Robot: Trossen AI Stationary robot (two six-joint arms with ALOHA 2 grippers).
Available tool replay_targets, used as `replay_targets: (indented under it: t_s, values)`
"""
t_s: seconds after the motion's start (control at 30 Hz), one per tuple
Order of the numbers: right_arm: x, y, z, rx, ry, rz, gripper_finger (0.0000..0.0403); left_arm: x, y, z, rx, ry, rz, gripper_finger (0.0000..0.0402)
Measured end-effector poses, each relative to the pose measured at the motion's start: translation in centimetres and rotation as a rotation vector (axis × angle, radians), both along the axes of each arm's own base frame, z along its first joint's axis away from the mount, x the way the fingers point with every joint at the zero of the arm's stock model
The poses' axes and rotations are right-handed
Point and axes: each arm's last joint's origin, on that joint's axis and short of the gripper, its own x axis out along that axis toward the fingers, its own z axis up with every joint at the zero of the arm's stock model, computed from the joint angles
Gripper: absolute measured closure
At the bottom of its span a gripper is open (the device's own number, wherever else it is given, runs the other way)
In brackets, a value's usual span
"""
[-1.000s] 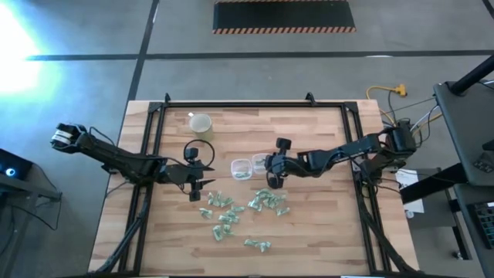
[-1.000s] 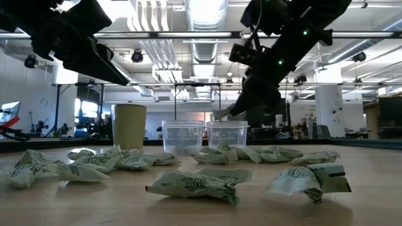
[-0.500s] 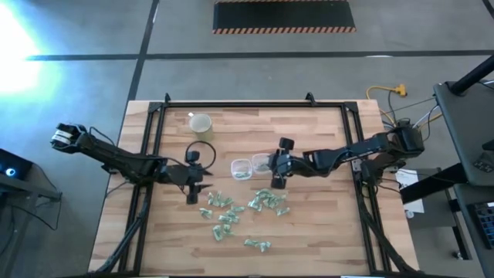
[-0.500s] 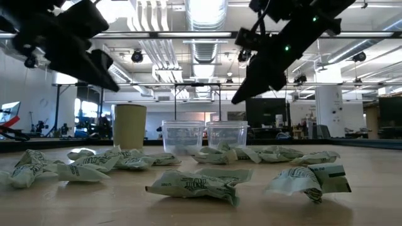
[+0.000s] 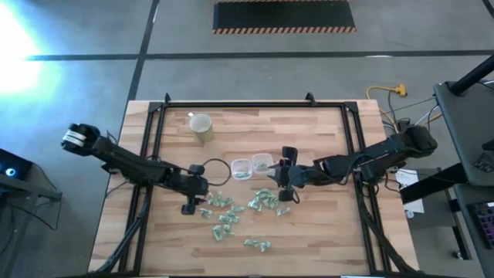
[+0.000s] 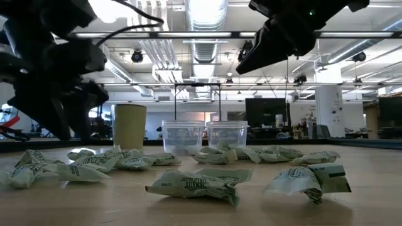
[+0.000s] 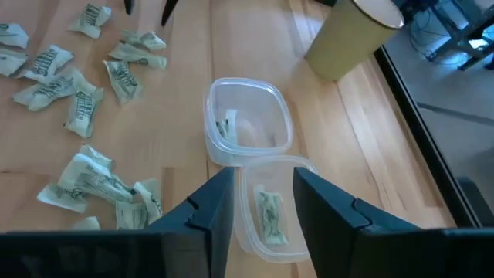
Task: Pick and place items into bin
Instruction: Put the stevia packet into the left transparent bin
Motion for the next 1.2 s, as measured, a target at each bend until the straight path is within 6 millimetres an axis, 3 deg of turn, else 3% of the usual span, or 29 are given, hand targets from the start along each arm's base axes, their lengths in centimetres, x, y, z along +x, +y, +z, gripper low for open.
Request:
replay_targets:
  t_s: [0.3,1.2]
  values:
    - [-0.1,0.2,0.1,0.002,-0.005,0.003,0.0295,1.5,-0.5,-1.4,0.03,0.037,-0.025,0.024]
    - [-0.1,0.5,0.1,0.023,-0.009,0.001,0.0314,1.7,-0.4,-1.4,0.086,-0.015,-0.041,0.024]
